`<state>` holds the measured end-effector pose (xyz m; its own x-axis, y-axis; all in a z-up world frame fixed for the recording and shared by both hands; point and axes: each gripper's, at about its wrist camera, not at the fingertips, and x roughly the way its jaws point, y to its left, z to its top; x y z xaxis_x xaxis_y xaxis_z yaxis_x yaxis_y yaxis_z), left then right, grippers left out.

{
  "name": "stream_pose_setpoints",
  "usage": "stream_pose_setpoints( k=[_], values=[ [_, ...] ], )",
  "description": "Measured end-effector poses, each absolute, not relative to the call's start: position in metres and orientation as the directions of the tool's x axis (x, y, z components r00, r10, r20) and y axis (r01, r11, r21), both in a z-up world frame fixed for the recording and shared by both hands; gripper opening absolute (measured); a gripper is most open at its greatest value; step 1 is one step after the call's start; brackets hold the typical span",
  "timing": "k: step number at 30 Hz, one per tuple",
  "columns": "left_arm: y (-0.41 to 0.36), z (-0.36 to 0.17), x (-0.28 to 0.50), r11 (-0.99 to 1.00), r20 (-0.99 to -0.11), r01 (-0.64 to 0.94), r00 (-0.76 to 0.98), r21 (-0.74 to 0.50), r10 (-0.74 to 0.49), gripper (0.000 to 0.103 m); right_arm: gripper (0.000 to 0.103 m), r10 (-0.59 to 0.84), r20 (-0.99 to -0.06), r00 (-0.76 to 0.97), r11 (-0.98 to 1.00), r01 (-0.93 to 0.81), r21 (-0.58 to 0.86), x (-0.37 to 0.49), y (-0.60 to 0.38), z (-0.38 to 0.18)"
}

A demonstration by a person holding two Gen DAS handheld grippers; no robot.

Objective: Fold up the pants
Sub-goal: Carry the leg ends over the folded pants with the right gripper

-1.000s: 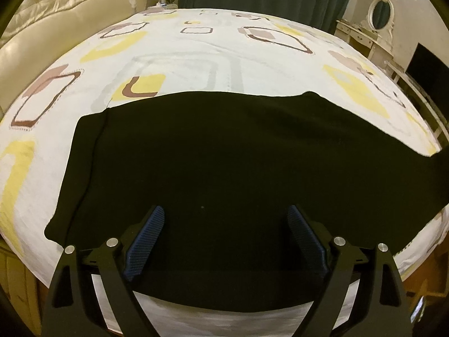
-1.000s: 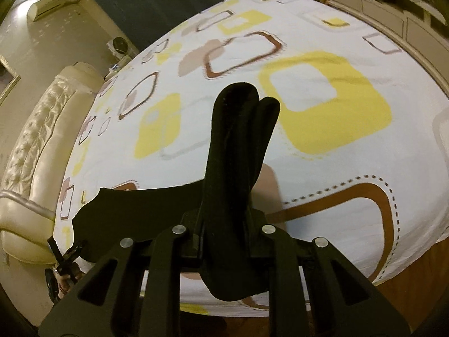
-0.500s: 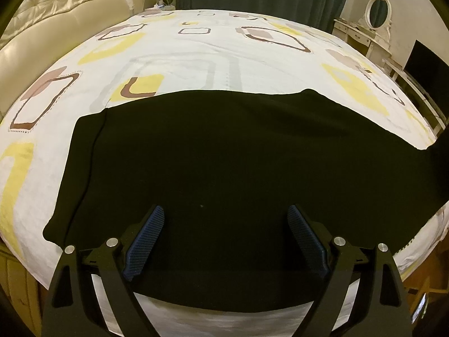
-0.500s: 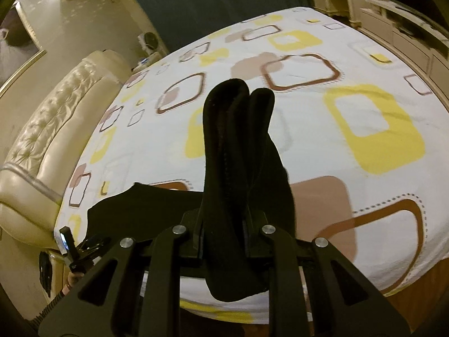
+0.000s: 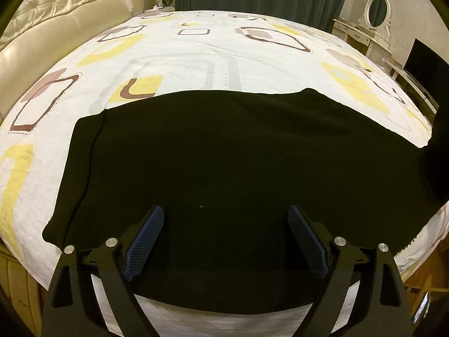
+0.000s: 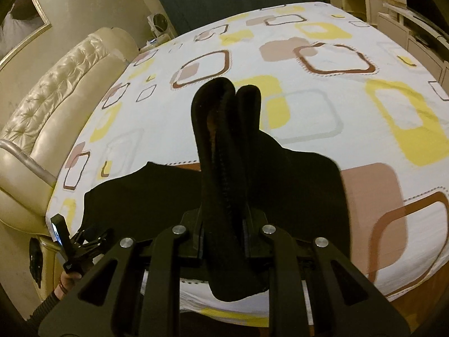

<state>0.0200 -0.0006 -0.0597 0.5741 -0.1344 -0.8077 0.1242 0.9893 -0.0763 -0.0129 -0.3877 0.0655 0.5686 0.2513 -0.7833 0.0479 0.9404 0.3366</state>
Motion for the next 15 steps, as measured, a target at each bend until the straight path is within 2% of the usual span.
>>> stream_pose_setpoints(
  k=[15],
  values=[
    [0.001,-0.059,0.022,0.989,-0.81,0.119,0.57,-0.086,-0.14,0.089,0.019,0.201,-0.871,0.449,0.977,-0.024,0.213,0.012,-0.281,-0.006]
  ],
)
